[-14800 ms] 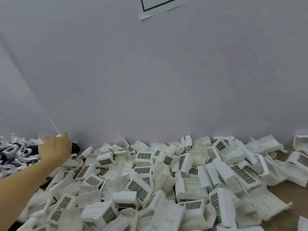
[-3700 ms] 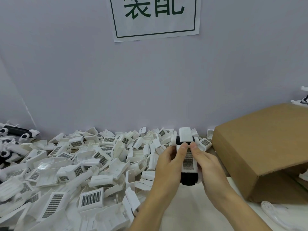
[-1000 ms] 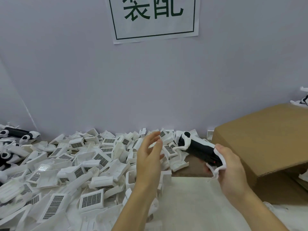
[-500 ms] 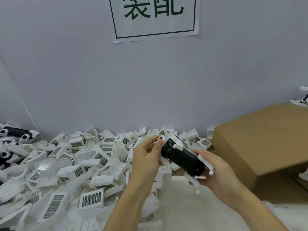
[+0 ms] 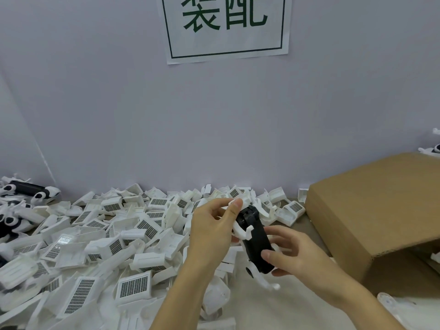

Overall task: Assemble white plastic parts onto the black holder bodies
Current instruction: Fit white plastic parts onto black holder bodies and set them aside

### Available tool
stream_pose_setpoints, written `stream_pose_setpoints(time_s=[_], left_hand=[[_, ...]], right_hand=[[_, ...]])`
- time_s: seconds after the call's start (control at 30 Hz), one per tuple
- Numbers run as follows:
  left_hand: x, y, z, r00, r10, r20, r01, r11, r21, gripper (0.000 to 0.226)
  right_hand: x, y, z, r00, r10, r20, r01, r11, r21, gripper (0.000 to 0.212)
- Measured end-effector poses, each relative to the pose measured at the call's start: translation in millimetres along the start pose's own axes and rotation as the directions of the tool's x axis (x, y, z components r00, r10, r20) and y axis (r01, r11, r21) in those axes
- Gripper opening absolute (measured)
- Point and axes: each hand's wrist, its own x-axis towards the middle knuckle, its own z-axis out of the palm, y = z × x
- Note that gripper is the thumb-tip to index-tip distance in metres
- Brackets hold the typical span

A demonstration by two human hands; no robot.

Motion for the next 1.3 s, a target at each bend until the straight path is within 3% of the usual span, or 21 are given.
stream_pose_setpoints(time_s=[0.1,0.23,0.37,0.47,0.53,0.6,0.73,0.9,1.07,1.13,1.2,1.27,1.3], left_hand=[[0.1,-0.3,-0.1,1.000,-0.007,0.026,0.006,1.000,0.008,0.011],[0.4,2.7,-2.9,0.995,-0.059,0.085,0.064,0.996,-0.058,0.024],[-0.5,3.5,-3.8,0.977,-0.142,0.160,0.173,0.964,-0.202,0.037],[-0.5,2.0,-1.8,0.963,-0.199,0.183,0.237,0.947,-0.218,0.039],[1.1,0.3,-0.7,0.959,-0.243,0.144,0.272,0.933,-0.235,0.046],[1.5,1.8,1.3,0.961,-0.246,0.125,0.269,0.937,-0.223,0.040],[-1.3,5.5,4.9,0.964,-0.251,0.092,0.261,0.958,-0.117,0.032],[-4.6,11.1,9.3,0.964,-0.236,0.121,0.245,0.967,-0.071,0.027],[-3.8,12.4,5.2,0.966,-0.234,0.113,0.243,0.967,-0.076,0.027],[-2.8,12.0,4.0,0.966,-0.235,0.111,0.245,0.965,-0.089,0.026],[-2.1,11.0,3.1,0.963,-0.242,0.116,0.254,0.963,-0.096,0.026],[-2.0,11.2,2.4,0.962,-0.245,0.121,0.257,0.961,-0.102,0.026],[-2.2,12.3,2.0,0.962,-0.244,0.125,0.256,0.962,-0.097,0.026]], right_hand=[[-1.0,-1.2,0.2,1.000,0.006,0.028,-0.005,1.000,-0.031,0.035],[-4.8,-10.3,-3.2,0.964,0.112,0.239,-0.162,0.966,0.200,0.034],[-7.1,-18.3,3.4,0.924,0.084,0.374,-0.132,0.986,0.104,0.031],[-8.1,-19.8,4.7,0.937,0.080,0.341,-0.108,0.992,0.066,0.030],[-8.9,-19.8,0.3,0.958,0.076,0.275,-0.106,0.990,0.094,0.031],[-10.0,-21.0,-4.9,0.982,0.076,0.175,-0.107,0.979,0.174,0.028],[-6.2,-37.8,-20.1,0.975,0.136,-0.178,-0.045,0.898,0.438,0.021],[-0.7,-81.4,-82.0,0.804,0.196,-0.562,0.278,0.712,0.645,0.012],[0.3,-105.6,-173.6,0.520,0.284,-0.805,0.413,0.742,0.528,0.028],[-6.4,-107.6,-202.5,0.443,0.296,-0.847,0.423,0.763,0.488,0.035],[-10.4,-106.8,-223.9,0.396,0.316,-0.862,0.449,0.752,0.482,0.035],[-16.3,-112.9,-230.4,0.424,0.340,-0.839,0.525,0.663,0.534,0.030],[-18.4,-116.4,-227.7,0.421,0.299,-0.856,0.511,0.701,0.497,0.038]])
